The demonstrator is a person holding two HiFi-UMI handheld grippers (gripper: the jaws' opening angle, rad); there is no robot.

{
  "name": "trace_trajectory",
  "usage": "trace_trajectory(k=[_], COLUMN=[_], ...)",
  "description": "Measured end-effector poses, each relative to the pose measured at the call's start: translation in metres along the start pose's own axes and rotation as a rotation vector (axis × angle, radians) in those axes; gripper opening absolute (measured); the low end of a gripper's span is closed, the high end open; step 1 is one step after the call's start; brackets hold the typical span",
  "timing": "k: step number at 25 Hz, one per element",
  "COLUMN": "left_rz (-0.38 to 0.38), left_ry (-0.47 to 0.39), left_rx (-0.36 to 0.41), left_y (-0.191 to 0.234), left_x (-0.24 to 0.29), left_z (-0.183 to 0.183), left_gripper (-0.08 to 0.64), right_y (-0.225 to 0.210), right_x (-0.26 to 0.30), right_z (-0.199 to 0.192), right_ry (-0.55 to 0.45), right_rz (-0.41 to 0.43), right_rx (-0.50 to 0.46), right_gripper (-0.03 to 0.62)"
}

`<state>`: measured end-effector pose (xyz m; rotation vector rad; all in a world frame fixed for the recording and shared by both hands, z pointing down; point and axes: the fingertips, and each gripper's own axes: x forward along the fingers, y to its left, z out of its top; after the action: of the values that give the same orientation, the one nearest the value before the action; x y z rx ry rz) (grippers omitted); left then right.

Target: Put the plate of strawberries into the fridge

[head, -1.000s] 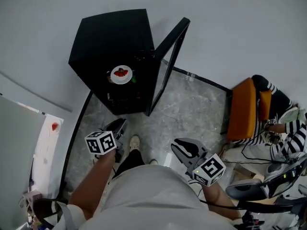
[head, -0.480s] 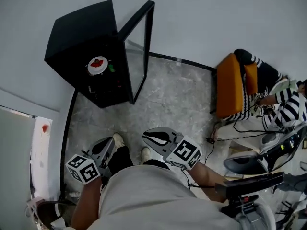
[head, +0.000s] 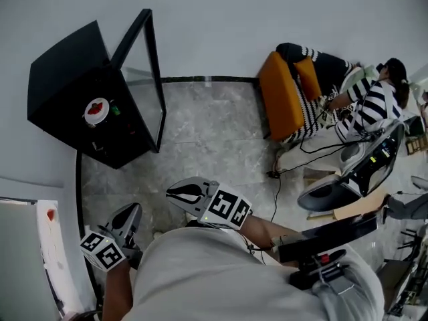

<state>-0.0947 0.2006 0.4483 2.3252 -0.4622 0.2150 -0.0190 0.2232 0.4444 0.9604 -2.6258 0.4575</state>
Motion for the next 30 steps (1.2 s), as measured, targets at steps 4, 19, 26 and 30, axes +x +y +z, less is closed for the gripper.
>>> trace_trajectory(k=[4, 19, 26, 30], left_rz=[-0.007, 0.006, 0.007, 0.008], left_ry=[0.007, 0.029, 0.026, 0.025], left_rx=[0.033, 0.027, 0.022, 0.018], left_y=[-0.010, -0.024, -0.017, -0.010], left_x=[-0.018, -0.074, -0.080, -0.076], left_z=[0.004, -0.006, -0.009, -0.010], left_gripper=[0.014, 0.014, 0.014, 0.014], right_y=[0.021, 0.078, 0.082, 0.077], right_x=[0.004, 0.003, 0.012, 0.020], right_z=[0.013, 0.035, 0.041, 0.037], right_ry=[-0.004, 0.030, 0.031, 0.038], right_rz=[0.010, 0.028, 0.028, 0.032], right_rx=[-0.018, -0.033, -0.052, -0.049], right_gripper=[0.035, 0.025, 0.025, 0.025])
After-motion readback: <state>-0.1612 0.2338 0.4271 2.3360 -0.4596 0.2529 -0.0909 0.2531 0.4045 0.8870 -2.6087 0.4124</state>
